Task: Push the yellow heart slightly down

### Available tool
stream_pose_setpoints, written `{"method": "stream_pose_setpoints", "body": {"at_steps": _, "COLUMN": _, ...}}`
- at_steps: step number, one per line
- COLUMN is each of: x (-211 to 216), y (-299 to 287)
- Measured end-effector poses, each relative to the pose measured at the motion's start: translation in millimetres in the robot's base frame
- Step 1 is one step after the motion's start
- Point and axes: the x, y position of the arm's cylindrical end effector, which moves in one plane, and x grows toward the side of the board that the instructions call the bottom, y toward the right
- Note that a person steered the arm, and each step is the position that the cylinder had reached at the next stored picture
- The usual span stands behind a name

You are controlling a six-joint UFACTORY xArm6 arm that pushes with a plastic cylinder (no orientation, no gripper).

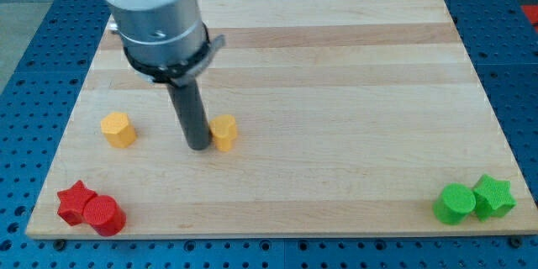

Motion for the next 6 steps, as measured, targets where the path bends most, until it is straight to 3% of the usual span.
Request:
{"method": "stream_pose_setpoints", "body": {"at_steps": 2, "x": 29, "y": -9}}
{"method": "stream_pose_setpoints", "body": {"at_steps": 4, "x": -24, "y": -33}}
{"method": "stream_pose_setpoints", "body": {"at_steps": 6, "x": -36, "y": 10}}
